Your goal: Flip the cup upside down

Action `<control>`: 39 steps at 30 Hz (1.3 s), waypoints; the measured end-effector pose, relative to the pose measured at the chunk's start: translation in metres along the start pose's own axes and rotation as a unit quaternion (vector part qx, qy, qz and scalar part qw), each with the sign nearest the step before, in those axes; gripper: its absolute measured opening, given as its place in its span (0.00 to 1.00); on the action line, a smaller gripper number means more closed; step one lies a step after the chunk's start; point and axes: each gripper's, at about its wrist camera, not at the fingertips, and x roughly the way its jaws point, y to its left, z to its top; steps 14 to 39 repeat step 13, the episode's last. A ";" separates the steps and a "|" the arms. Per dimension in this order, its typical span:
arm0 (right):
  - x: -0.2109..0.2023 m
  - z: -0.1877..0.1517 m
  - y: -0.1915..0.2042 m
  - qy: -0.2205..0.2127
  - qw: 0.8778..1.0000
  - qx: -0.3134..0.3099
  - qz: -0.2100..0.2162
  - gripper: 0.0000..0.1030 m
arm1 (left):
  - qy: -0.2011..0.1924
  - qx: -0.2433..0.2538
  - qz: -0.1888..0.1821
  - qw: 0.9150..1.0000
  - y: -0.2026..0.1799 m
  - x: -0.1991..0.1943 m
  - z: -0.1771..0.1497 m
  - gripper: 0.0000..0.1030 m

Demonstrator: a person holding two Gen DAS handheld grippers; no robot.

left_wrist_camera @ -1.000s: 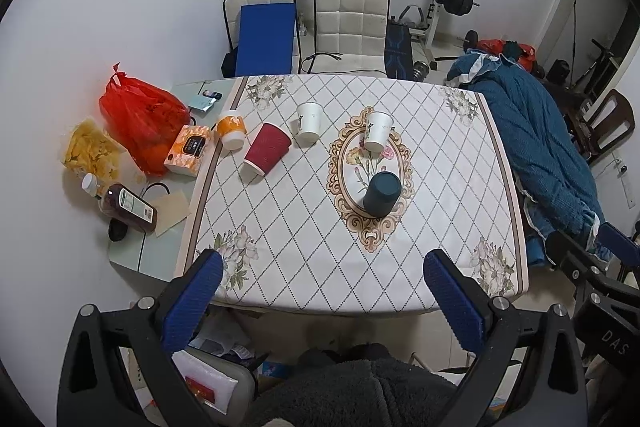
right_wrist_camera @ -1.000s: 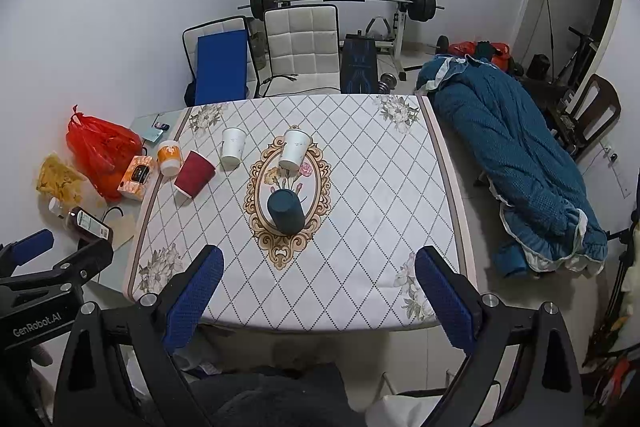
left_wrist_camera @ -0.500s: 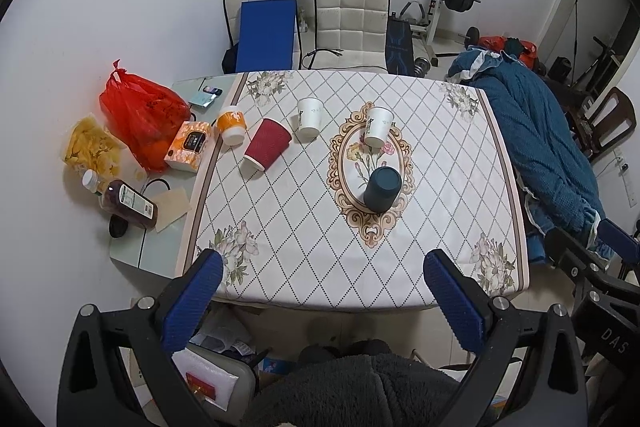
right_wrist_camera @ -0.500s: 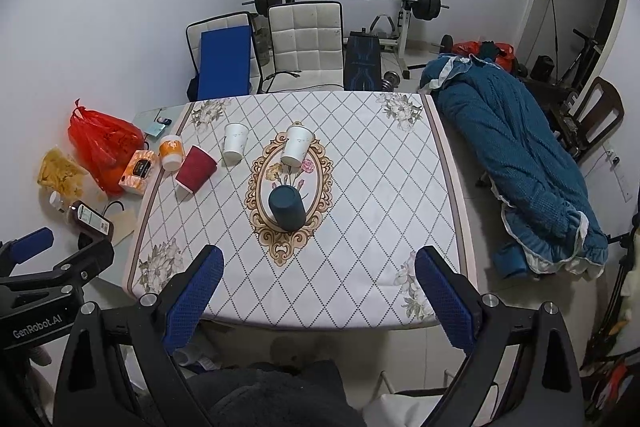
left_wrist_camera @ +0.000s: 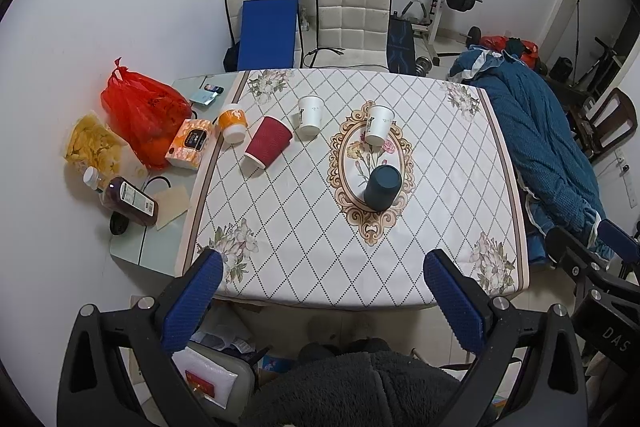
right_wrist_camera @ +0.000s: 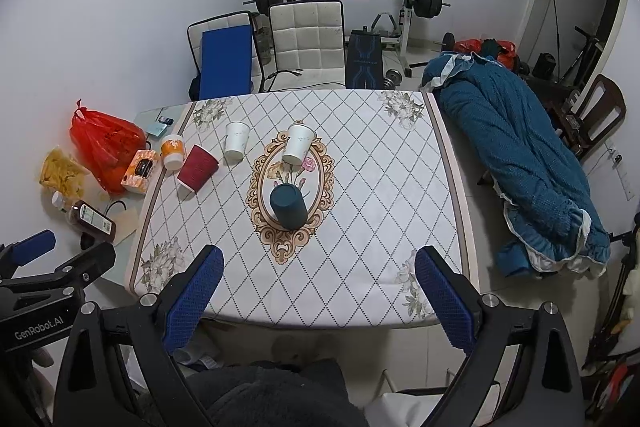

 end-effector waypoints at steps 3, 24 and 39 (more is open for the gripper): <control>0.000 0.000 0.000 0.000 1.000 0.000 0.001 0.96 | 0.000 -0.001 0.001 1.000 -0.001 0.000 -0.002 1.00; -0.001 -0.002 0.000 0.002 1.000 -0.001 0.002 0.96 | 0.000 0.000 -0.001 1.000 -0.001 0.000 -0.002 1.00; -0.001 -0.002 0.000 0.002 1.000 -0.001 0.002 0.96 | 0.000 0.000 -0.001 1.000 -0.001 0.000 -0.002 1.00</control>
